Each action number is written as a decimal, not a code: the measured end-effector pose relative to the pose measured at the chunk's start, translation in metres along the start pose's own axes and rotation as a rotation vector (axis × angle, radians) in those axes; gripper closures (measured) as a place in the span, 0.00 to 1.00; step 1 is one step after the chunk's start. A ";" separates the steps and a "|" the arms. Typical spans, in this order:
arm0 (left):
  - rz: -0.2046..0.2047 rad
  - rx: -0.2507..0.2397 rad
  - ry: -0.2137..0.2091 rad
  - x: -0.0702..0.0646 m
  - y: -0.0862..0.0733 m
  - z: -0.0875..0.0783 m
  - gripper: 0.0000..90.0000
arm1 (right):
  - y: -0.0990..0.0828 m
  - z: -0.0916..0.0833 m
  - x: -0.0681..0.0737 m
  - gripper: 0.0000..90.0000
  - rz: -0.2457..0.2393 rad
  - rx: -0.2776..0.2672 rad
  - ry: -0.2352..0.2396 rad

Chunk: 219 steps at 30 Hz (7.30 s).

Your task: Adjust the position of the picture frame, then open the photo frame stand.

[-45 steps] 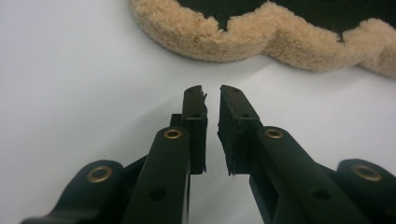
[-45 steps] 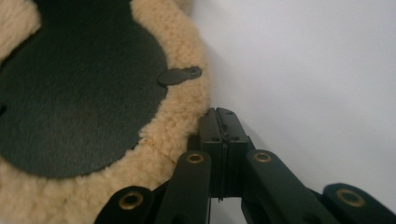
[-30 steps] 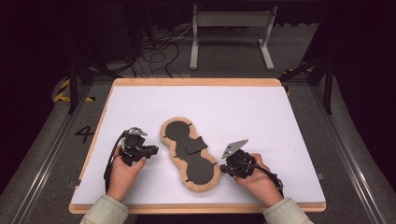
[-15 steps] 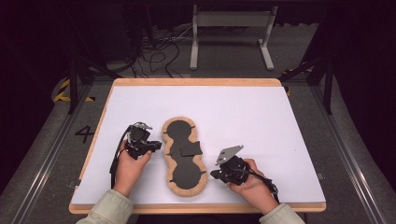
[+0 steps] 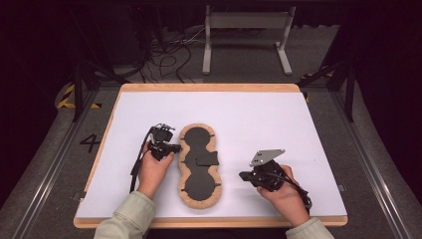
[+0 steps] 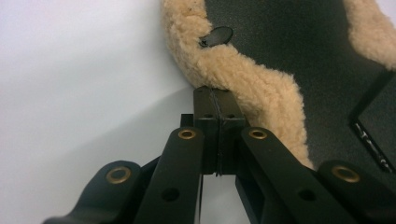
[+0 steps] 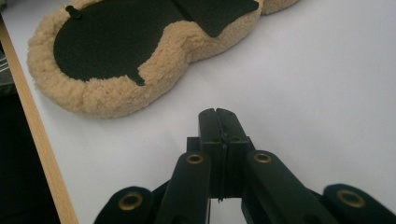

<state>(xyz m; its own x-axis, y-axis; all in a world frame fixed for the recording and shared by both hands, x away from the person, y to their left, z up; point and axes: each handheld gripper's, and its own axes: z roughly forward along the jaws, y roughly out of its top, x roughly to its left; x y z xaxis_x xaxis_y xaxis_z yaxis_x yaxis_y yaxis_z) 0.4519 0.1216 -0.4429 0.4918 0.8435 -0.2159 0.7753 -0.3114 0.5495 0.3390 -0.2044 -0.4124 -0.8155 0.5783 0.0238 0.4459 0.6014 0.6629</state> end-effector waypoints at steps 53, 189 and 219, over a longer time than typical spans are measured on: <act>0.053 -0.090 -0.086 0.021 -0.071 -0.080 0.78 | 0.065 0.104 0.062 1.00 -0.164 0.102 0.151; 0.250 -0.010 -0.179 0.008 -0.041 -0.044 0.65 | 0.018 0.049 -0.033 1.00 0.067 0.047 0.019; 0.159 -0.019 -0.217 0.013 -0.051 -0.057 0.59 | 0.042 0.028 -0.032 0.91 0.030 -0.058 0.009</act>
<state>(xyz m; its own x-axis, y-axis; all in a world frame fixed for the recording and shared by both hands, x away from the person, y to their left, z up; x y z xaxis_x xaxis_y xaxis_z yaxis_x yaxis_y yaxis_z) 0.3958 0.1730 -0.4282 0.6815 0.6709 -0.2923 0.6752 -0.4223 0.6048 0.3938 -0.1819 -0.4067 -0.8053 0.5907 0.0512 0.4486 0.5505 0.7041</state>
